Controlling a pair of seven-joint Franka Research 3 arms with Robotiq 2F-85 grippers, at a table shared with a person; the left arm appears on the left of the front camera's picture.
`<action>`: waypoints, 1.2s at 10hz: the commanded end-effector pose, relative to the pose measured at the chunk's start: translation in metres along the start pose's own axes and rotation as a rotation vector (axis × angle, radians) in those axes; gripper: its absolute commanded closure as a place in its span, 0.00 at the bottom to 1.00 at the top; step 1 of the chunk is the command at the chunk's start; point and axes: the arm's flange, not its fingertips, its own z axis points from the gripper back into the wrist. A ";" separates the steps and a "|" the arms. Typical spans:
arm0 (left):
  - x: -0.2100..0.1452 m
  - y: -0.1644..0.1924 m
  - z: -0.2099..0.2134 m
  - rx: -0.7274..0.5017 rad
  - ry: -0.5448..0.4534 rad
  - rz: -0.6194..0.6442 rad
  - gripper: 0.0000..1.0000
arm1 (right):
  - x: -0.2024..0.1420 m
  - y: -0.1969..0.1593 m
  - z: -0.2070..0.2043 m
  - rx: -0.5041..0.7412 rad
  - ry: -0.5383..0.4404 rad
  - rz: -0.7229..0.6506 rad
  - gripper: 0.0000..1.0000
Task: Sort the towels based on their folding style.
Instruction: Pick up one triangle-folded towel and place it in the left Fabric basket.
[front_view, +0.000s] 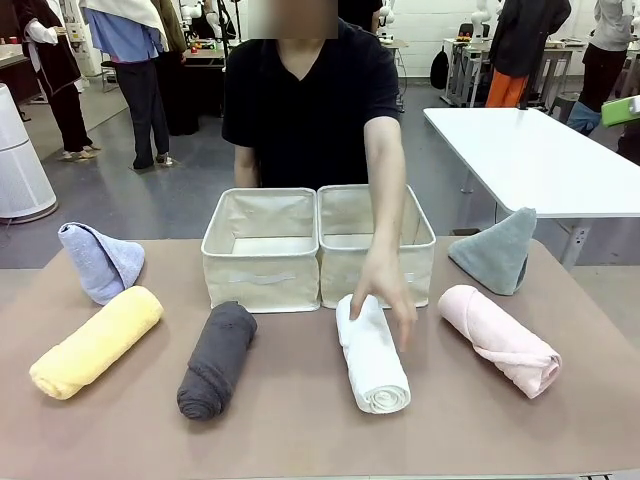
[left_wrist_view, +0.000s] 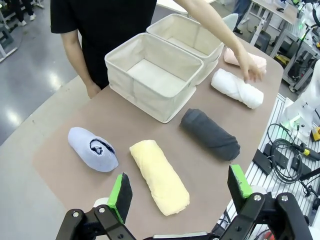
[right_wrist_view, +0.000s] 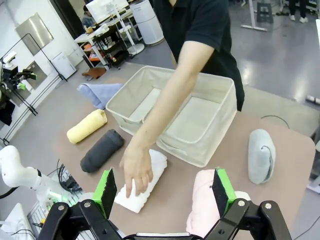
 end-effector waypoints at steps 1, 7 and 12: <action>0.000 0.001 0.000 -0.014 -0.010 -0.025 0.00 | -0.001 0.000 -0.001 0.024 -0.003 0.014 0.00; 0.000 0.001 0.000 -0.014 -0.010 -0.025 0.00 | -0.001 0.000 -0.001 0.024 -0.003 0.014 0.00; 0.069 -0.013 -0.039 0.342 0.438 0.145 0.00 | -0.001 0.000 -0.001 0.024 -0.003 0.014 0.00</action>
